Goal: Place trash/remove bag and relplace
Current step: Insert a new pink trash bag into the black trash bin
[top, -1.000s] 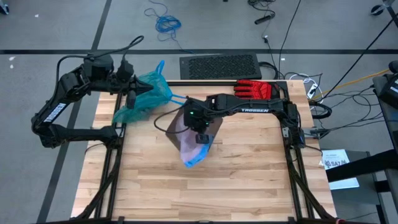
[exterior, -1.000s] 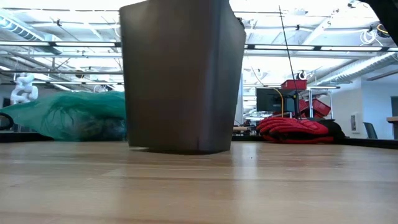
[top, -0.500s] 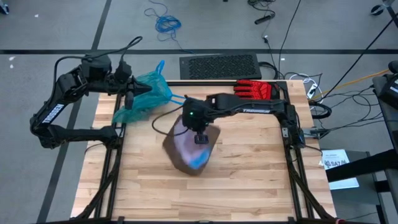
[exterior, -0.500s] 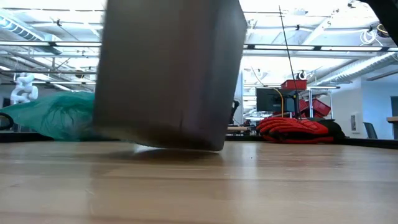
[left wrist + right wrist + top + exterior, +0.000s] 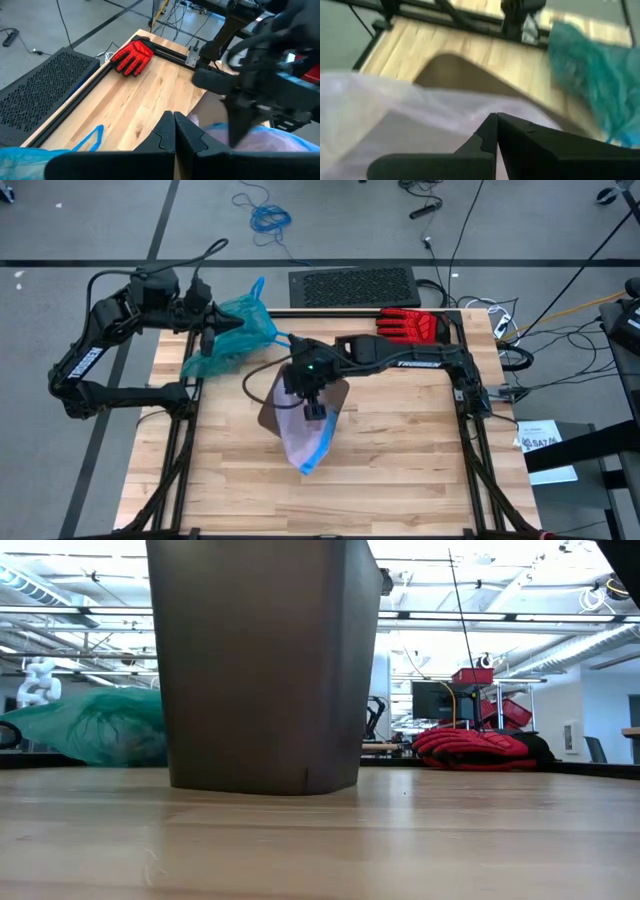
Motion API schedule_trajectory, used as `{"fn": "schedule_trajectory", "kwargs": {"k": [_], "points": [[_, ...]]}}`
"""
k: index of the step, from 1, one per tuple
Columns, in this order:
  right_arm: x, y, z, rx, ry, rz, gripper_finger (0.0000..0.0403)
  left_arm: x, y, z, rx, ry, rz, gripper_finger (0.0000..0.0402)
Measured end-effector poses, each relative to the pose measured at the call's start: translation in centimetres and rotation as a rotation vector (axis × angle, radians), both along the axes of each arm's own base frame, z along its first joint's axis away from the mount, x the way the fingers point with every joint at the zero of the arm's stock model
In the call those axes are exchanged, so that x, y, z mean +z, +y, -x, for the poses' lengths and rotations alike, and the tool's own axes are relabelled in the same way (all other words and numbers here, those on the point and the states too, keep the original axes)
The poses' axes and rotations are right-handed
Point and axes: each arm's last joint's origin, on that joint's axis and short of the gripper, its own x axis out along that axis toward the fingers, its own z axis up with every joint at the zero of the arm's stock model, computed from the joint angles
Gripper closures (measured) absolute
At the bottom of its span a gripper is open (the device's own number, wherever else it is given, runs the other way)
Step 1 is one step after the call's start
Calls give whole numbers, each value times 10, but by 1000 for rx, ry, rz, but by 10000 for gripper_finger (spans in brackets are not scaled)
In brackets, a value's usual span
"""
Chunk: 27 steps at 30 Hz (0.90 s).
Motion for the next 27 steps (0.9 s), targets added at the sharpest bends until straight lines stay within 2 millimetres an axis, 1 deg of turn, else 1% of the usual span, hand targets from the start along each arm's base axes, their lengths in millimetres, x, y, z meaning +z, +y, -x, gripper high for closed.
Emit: {"fn": "schedule_trajectory", "kwargs": {"k": [3,10,12,13,15,18,22,25,27], "points": [[5,5,-2,19,-56,14,403,0,0,0,-7,2,-14,402],[13,2,-9,30,-169,6,403,0,0,0,-10,6,-18,402],[13,2,-11,46,-179,-14,403,0,0,0,-12,6,-19,402],[10,2,-14,46,-173,-14,403,0,0,0,-13,6,-19,402],[-4,3,-19,54,-114,-13,403,0,0,0,-16,5,-19,402],[-38,8,-30,82,23,-27,403,-1,0,0,-16,9,-16,402],[-73,9,-33,76,210,-24,403,-2,-1,1,-17,18,-10,402],[-87,10,-32,47,298,-29,403,-4,-1,2,-22,41,-6,402],[-88,13,-33,38,300,-34,403,-4,-3,3,-29,48,-16,402]]}}
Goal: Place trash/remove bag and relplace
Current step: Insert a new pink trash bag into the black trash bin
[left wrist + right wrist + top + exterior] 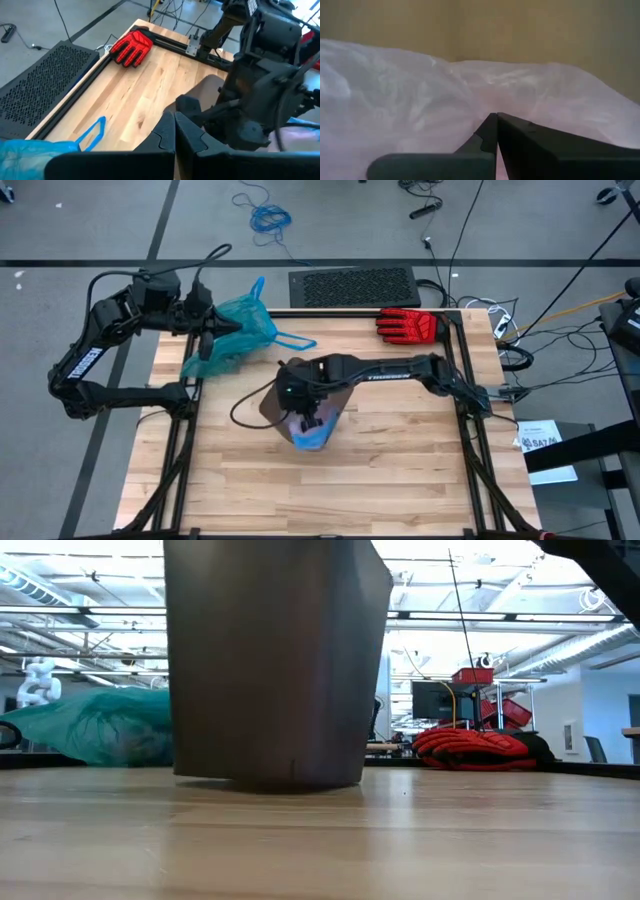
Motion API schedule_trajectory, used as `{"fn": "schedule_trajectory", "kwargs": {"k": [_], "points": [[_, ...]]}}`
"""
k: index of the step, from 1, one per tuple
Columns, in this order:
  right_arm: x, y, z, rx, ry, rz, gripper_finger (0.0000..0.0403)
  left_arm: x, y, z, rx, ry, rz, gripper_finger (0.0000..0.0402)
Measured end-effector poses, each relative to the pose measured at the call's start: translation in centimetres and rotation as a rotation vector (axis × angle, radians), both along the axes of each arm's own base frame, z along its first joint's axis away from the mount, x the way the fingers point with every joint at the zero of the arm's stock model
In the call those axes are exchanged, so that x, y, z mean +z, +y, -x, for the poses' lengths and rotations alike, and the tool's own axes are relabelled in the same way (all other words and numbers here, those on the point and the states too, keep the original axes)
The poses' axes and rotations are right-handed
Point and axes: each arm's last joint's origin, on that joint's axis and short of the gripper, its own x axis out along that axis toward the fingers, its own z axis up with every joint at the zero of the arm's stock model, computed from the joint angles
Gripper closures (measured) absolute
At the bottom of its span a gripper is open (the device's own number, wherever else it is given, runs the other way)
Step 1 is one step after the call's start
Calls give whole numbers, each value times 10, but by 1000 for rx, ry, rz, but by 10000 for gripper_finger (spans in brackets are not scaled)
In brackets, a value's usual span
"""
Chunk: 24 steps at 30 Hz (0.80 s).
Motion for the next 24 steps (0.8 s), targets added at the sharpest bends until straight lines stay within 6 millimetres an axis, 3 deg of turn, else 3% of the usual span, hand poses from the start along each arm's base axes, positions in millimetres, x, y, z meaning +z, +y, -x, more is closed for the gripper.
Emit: {"fn": "schedule_trajectory", "kwargs": {"k": [4,14,20,24], "points": [[-3,3,-1,-45,10,-14,403,0,-2,3,-11,2,-23,402],[-27,-17,0,-222,155,49,403,1,-6,9,-23,4,-49,402],[-26,-37,3,-330,179,99,403,3,-9,14,-22,-10,-58,402],[-11,-37,9,-339,142,105,403,3,-11,15,-21,-15,-62,402]]}}
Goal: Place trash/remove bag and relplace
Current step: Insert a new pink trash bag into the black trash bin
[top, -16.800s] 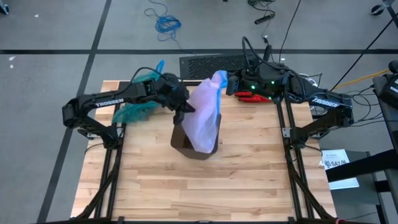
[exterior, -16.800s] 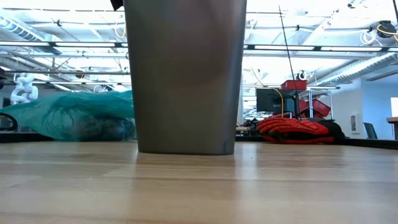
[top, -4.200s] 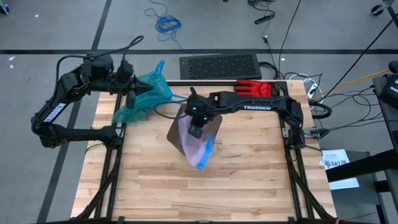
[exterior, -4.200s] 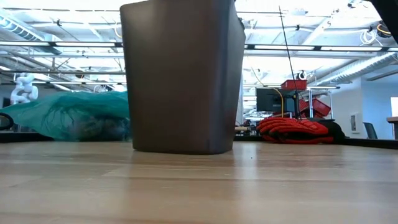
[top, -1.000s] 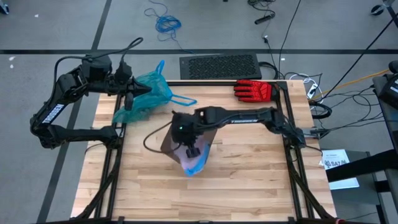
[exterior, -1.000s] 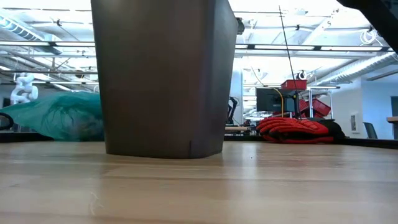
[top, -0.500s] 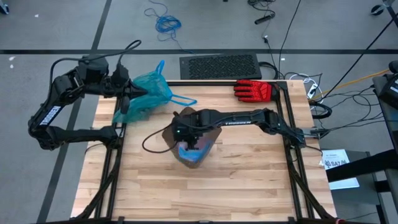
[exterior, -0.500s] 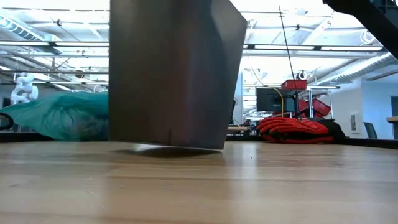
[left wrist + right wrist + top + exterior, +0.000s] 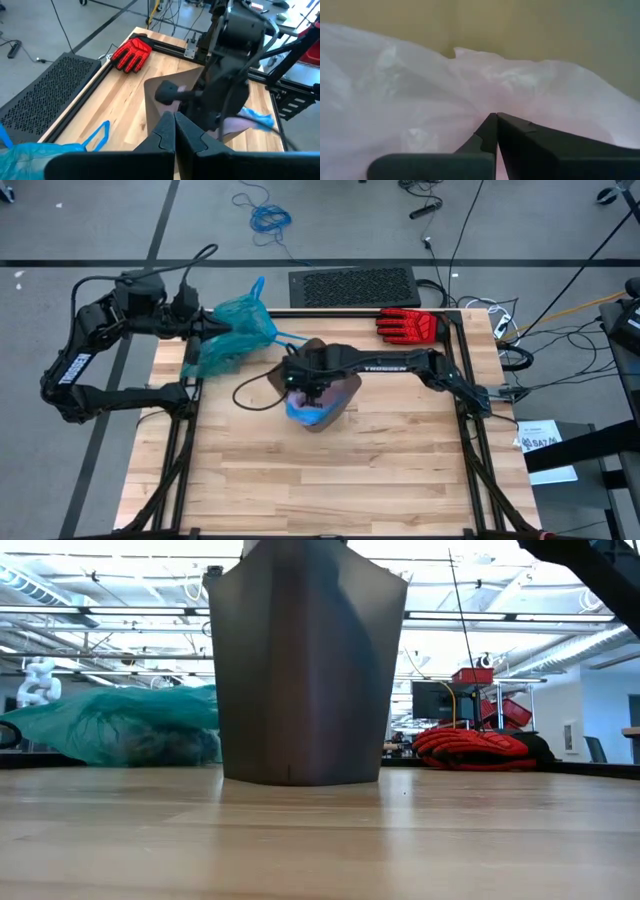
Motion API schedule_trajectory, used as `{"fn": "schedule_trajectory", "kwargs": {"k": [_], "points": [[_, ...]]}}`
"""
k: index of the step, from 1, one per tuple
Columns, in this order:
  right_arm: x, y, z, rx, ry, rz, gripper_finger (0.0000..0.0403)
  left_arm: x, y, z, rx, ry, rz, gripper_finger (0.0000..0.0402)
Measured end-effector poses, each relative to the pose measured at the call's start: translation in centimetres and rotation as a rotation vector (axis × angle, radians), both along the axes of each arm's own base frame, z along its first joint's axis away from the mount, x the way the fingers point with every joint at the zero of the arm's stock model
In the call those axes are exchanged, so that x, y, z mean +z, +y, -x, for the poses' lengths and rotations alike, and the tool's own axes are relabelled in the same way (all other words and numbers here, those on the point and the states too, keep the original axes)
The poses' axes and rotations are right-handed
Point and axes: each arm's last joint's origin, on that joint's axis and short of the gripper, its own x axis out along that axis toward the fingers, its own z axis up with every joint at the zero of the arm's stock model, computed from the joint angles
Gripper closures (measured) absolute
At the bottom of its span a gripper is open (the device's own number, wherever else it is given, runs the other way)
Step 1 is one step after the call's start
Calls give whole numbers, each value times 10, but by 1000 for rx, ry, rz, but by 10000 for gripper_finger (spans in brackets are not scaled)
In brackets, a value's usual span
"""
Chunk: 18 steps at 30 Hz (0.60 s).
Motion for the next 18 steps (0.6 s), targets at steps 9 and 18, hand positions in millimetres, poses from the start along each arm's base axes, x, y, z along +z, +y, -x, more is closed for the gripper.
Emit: {"fn": "schedule_trajectory", "kwargs": {"k": [9,18], "points": [[50,-11,22,-91,-131,-17,393,0,1,0,34,10,-15,402],[60,-27,26,-142,-177,-78,295,0,2,0,40,18,-34,402]]}}
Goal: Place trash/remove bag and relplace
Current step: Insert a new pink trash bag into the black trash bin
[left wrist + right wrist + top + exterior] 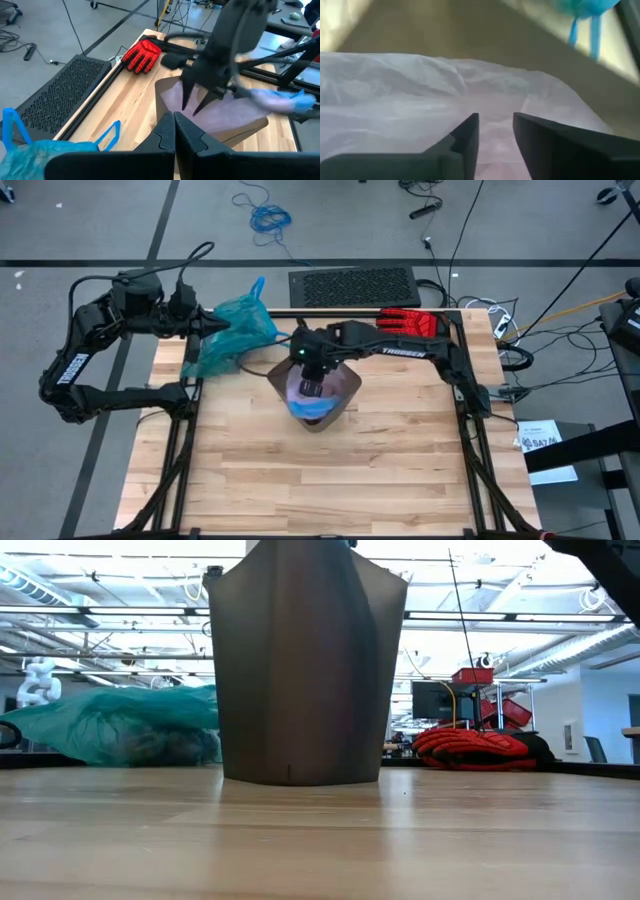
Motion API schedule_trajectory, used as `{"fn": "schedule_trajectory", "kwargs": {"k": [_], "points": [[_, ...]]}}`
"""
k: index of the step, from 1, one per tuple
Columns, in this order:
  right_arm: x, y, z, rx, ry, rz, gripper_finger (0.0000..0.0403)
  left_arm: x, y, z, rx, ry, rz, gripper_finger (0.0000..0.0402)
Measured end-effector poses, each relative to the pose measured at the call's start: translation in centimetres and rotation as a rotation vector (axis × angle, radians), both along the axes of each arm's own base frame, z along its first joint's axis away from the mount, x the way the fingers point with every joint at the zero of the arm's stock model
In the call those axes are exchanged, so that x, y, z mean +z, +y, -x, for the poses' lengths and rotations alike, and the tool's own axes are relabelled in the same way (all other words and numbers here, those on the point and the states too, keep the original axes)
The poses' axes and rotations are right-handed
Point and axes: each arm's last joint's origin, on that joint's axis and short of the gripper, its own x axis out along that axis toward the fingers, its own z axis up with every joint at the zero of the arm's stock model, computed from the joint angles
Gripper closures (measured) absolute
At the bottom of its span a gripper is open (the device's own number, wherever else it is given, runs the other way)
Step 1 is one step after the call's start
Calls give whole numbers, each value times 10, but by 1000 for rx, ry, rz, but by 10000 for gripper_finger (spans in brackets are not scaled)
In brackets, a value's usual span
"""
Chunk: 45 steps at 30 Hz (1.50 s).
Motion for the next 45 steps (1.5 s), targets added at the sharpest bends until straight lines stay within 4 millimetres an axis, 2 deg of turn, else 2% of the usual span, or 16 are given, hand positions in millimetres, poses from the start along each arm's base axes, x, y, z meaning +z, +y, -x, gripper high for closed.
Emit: {"fn": "schedule_trajectory", "kwargs": {"k": [4,9,13,21,23,25,28,34,38,45], "points": [[-22,-1,-10,12,59,-24,268,0,0,0,3,1,8,402],[-20,2,-8,44,62,-67,264,0,0,0,10,-2,23,402],[-2,4,2,35,21,-111,263,-1,0,0,11,1,27,402],[47,-3,33,48,-96,-50,263,-1,0,0,8,2,21,402],[61,8,42,139,-132,-48,263,-1,0,0,8,2,21,402],[70,29,48,244,-159,-49,263,-1,0,0,9,2,21,402],[74,61,52,339,-170,-50,263,-1,0,0,9,2,22,402],[74,104,49,335,-213,-6,263,-1,0,0,9,2,22,402],[70,118,43,286,-242,-38,263,-1,1,-1,11,6,31,402],[60,124,33,224,-245,-5,263,-2,1,-3,-22,14,20,402]]}}
